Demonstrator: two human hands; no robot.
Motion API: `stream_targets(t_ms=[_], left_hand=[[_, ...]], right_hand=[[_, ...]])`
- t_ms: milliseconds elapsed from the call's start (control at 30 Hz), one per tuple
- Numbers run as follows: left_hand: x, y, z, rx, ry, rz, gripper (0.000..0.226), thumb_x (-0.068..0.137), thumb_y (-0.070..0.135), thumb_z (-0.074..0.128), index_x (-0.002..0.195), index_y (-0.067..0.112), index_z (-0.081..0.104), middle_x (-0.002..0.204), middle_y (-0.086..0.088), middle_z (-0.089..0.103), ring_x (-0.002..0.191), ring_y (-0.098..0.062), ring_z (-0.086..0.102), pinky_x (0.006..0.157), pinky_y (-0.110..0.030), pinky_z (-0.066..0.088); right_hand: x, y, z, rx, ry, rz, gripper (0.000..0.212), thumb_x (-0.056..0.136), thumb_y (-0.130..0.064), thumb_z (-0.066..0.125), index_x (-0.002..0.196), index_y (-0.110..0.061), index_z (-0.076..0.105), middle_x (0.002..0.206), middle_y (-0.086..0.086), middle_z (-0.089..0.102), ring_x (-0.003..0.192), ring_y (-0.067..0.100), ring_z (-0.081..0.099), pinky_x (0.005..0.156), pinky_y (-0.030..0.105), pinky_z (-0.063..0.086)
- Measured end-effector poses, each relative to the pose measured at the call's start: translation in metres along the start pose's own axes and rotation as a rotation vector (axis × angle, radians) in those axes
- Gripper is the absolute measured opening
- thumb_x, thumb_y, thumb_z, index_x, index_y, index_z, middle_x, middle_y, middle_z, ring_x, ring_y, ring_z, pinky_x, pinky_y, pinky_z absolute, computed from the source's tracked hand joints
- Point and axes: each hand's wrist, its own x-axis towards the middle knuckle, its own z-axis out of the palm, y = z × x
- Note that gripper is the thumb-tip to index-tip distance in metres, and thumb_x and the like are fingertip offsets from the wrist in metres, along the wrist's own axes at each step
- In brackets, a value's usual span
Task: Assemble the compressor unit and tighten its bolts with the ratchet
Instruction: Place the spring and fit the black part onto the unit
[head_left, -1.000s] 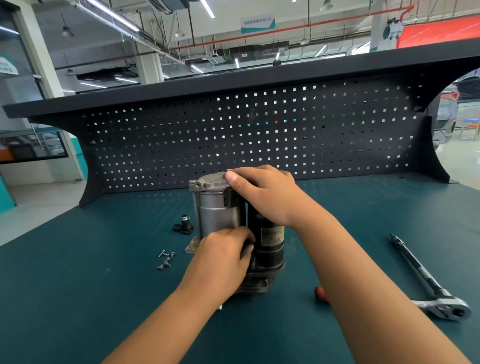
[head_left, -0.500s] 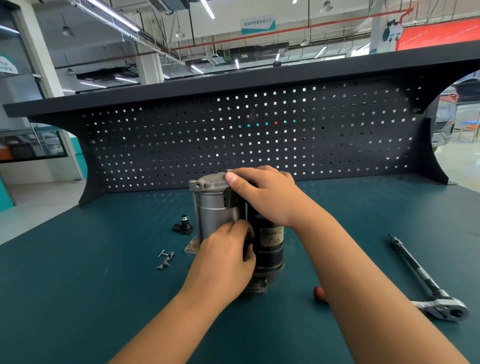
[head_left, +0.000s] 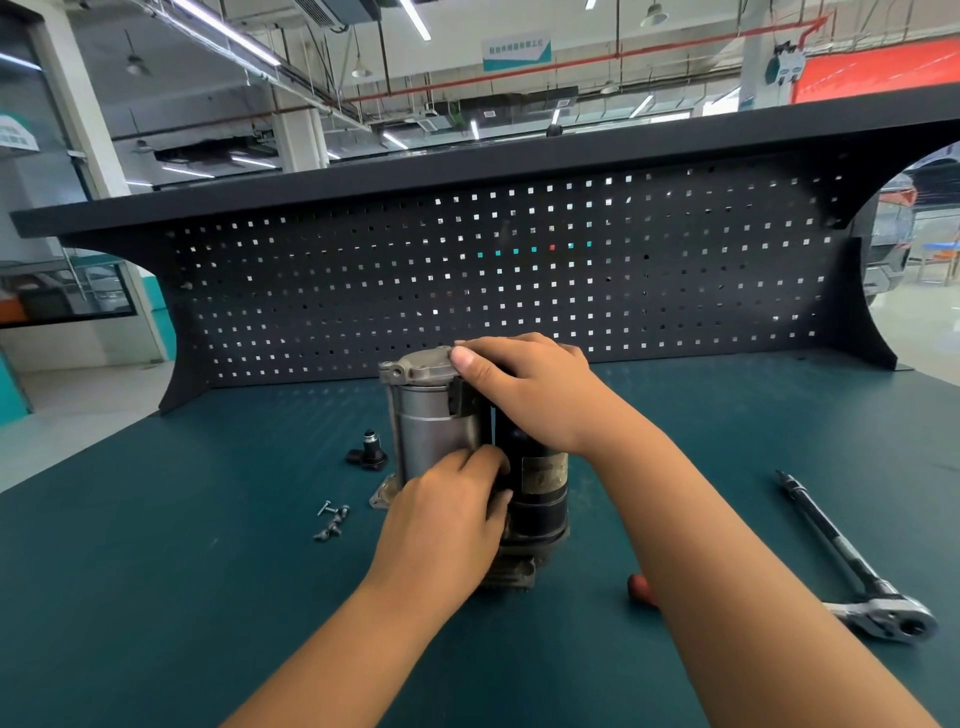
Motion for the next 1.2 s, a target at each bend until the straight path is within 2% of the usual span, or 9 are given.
stream_targets(t_ms=[67, 167, 367, 500, 667, 800, 1000, 1100, 1200], left_hand=[[-0.0001, 0.0005, -0.0003, -0.047, 0.006, -0.015, 0.017, 0.080, 0.021, 0.063, 0.096, 0.024, 0.059, 0.091, 0.008, 0.064, 0.083, -0.017, 0.062, 0.066, -0.031, 0.050], [-0.0018, 0.0022, -0.0007, -0.005, 0.030, 0.007, 0.019, 0.079, 0.029, 0.067, 0.094, 0.023, 0.059, 0.090, 0.007, 0.060, 0.076, -0.020, 0.062, 0.060, -0.032, 0.049], [-0.0012, -0.0004, 0.0023, -0.071, 0.011, -0.026, 0.021, 0.079, 0.018, 0.062, 0.099, 0.024, 0.059, 0.093, 0.008, 0.064, 0.085, -0.018, 0.062, 0.070, -0.032, 0.050], [-0.0038, 0.0011, 0.0022, -0.016, 0.005, -0.015, 0.022, 0.081, 0.034, 0.066, 0.099, 0.023, 0.059, 0.094, 0.008, 0.062, 0.082, -0.021, 0.062, 0.066, -0.034, 0.051], [-0.0022, -0.0006, 0.0018, -0.091, 0.020, -0.021, 0.020, 0.080, 0.019, 0.063, 0.100, 0.023, 0.060, 0.094, 0.007, 0.065, 0.087, -0.018, 0.063, 0.071, -0.035, 0.051], [-0.0053, 0.0030, 0.0022, -0.035, 0.030, -0.018, 0.020, 0.081, 0.033, 0.064, 0.099, 0.023, 0.059, 0.097, 0.006, 0.057, 0.078, -0.026, 0.062, 0.064, -0.040, 0.052], [-0.0042, 0.0002, 0.0053, -0.115, 0.038, -0.026, 0.018, 0.079, 0.013, 0.063, 0.096, 0.021, 0.062, 0.091, 0.005, 0.065, 0.082, -0.020, 0.063, 0.069, -0.035, 0.053], [-0.0065, 0.0020, 0.0038, -0.081, 0.068, -0.019, 0.017, 0.074, 0.019, 0.067, 0.090, 0.019, 0.060, 0.084, 0.004, 0.064, 0.070, -0.024, 0.064, 0.058, -0.037, 0.054], [-0.0048, 0.0036, 0.0045, -0.004, 0.066, -0.004, 0.020, 0.073, 0.022, 0.076, 0.086, 0.015, 0.062, 0.078, 0.001, 0.064, 0.060, -0.027, 0.064, 0.047, -0.035, 0.052]], right_hand=[[0.0002, 0.0000, 0.0002, -0.002, 0.001, 0.001, 0.043, 0.093, -0.059, 0.027, 0.119, -0.042, 0.057, 0.095, -0.020, 0.052, 0.121, 0.010, 0.040, 0.104, 0.039, 0.014], [0.0004, 0.0000, 0.0007, -0.006, 0.005, -0.001, 0.042, 0.094, -0.058, 0.028, 0.119, -0.042, 0.057, 0.093, -0.021, 0.052, 0.121, 0.010, 0.039, 0.104, 0.039, 0.014], [0.0005, 0.0015, 0.0008, -0.007, 0.012, -0.006, 0.043, 0.093, -0.059, 0.028, 0.119, -0.042, 0.057, 0.091, -0.022, 0.050, 0.121, 0.010, 0.039, 0.105, 0.040, 0.015], [0.0005, 0.0004, 0.0008, -0.012, 0.014, -0.007, 0.043, 0.093, -0.059, 0.028, 0.119, -0.041, 0.058, 0.077, -0.026, 0.046, 0.118, 0.011, 0.041, 0.106, 0.040, 0.016], [0.0001, 0.0005, 0.0003, -0.007, 0.014, -0.004, 0.043, 0.093, -0.059, 0.028, 0.119, -0.041, 0.057, 0.087, -0.021, 0.049, 0.120, 0.011, 0.039, 0.106, 0.040, 0.016], [0.0003, 0.0003, 0.0008, -0.015, 0.013, -0.008, 0.044, 0.093, -0.059, 0.028, 0.118, -0.040, 0.058, 0.075, -0.025, 0.044, 0.116, 0.010, 0.041, 0.107, 0.040, 0.017], [0.0010, 0.0021, 0.0007, -0.009, 0.020, -0.011, 0.043, 0.093, -0.058, 0.029, 0.119, -0.041, 0.057, 0.089, -0.022, 0.051, 0.119, 0.010, 0.040, 0.101, 0.036, 0.016], [0.0010, 0.0012, 0.0011, -0.020, 0.014, -0.011, 0.044, 0.092, -0.060, 0.028, 0.119, -0.040, 0.058, 0.081, -0.023, 0.050, 0.117, 0.011, 0.042, 0.105, 0.039, 0.018], [0.0012, 0.0012, 0.0011, -0.017, 0.016, -0.013, 0.043, 0.093, -0.059, 0.028, 0.119, -0.041, 0.057, 0.094, -0.020, 0.054, 0.119, 0.011, 0.041, 0.105, 0.039, 0.017]])
